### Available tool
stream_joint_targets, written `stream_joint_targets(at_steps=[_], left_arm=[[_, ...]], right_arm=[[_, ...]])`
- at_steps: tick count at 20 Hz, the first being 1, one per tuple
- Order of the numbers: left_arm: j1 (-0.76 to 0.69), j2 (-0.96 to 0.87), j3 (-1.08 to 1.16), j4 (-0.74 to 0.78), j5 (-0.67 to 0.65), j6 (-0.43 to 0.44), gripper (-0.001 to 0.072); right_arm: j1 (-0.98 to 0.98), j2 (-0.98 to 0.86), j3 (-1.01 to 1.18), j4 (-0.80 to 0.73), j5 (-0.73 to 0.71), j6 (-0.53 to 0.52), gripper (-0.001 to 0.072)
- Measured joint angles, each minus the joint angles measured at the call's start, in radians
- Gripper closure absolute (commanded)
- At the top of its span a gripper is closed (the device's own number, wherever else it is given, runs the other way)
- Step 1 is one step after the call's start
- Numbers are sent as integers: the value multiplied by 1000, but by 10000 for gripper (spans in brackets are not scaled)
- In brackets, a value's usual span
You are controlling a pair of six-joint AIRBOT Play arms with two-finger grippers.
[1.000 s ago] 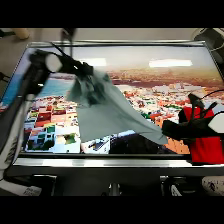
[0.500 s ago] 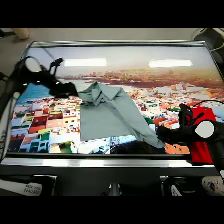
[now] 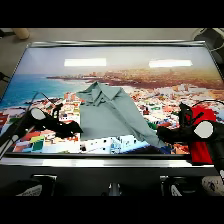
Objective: Fold the shirts.
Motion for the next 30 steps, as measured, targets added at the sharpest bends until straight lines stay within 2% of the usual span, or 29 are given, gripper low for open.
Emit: stream_joint_targets(at_steps=[2,3,4,5,7,11,16,18,20,24,30], left_arm=[[-46,-18,-37,-72,90,0,136],[-66,-29,-47,-109,131,1,325],[-82,-42,-56,-135,169,2,553],[-90,-53,-64,-154,199,2,679],[-97,-55,-50,-171,240,24,682],[-46,101,143,-193,226,158,682],[109,422,711,-149,320,259,681],[171,512,913,-118,345,260,682],[222,576,1032,-88,354,221,681],[280,615,1126,-44,270,174,681],[299,545,1119,63,-4,151,681]], right_arm=[[0,0,0,0,3,0,693],[0,0,0,0,3,0,694],[0,0,1,0,2,0,694],[0,0,4,-1,-6,-1,694],[0,0,29,-2,-28,-8,694],[0,-1,247,-73,-102,-26,694],[1,5,827,-425,-187,26,694],[1,21,1028,-528,-155,53,694],[1,48,1154,-589,-114,68,694],[1,86,1254,-653,-42,84,694],[1,24,1285,-682,85,58,694]])
